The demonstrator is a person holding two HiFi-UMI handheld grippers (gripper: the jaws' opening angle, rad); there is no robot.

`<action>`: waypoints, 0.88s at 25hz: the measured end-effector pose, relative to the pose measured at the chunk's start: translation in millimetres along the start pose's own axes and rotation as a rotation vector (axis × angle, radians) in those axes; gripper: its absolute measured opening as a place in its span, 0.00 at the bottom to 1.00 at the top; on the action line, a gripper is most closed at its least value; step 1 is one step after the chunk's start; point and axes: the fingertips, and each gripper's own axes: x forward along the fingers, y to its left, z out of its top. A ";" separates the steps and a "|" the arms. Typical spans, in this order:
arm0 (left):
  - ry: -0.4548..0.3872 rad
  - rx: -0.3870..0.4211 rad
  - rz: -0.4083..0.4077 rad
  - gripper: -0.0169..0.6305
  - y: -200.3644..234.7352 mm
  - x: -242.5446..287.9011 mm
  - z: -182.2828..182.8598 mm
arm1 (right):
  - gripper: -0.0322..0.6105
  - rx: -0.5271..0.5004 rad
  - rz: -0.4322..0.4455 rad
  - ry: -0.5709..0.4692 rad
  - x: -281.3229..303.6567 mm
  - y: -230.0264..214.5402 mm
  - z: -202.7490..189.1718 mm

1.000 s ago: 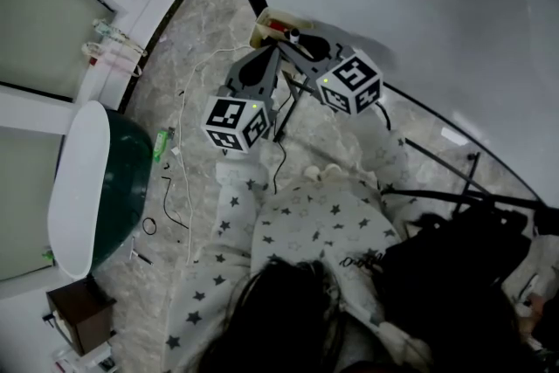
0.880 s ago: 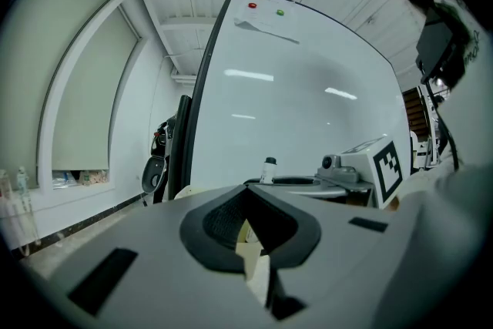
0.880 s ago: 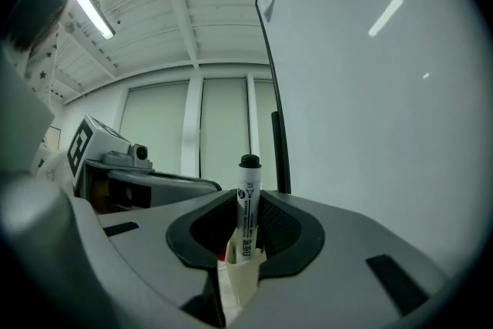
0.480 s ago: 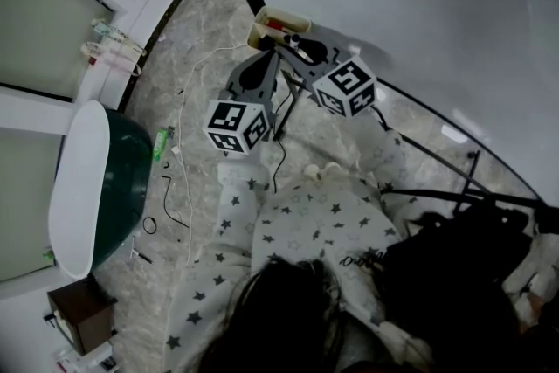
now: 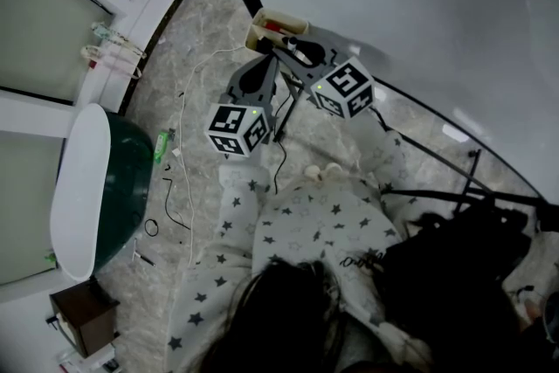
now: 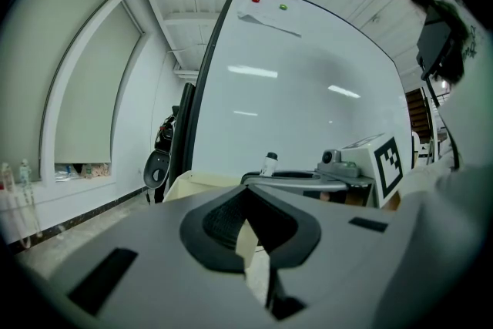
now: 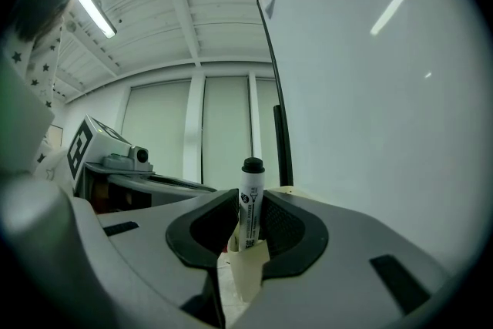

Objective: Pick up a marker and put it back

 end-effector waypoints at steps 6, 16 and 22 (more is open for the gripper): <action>-0.016 0.004 0.005 0.03 4.6 -2.6 2.2 | 0.19 -0.037 0.009 -0.032 -5.0 0.1 13.2; -0.060 0.038 -0.014 0.03 -3.2 -11.1 30.3 | 0.26 -0.094 0.048 -0.055 -29.4 12.1 56.5; -0.090 0.060 -0.067 0.03 -26.3 -21.0 65.6 | 0.24 -0.062 0.081 -0.073 -49.4 27.2 88.2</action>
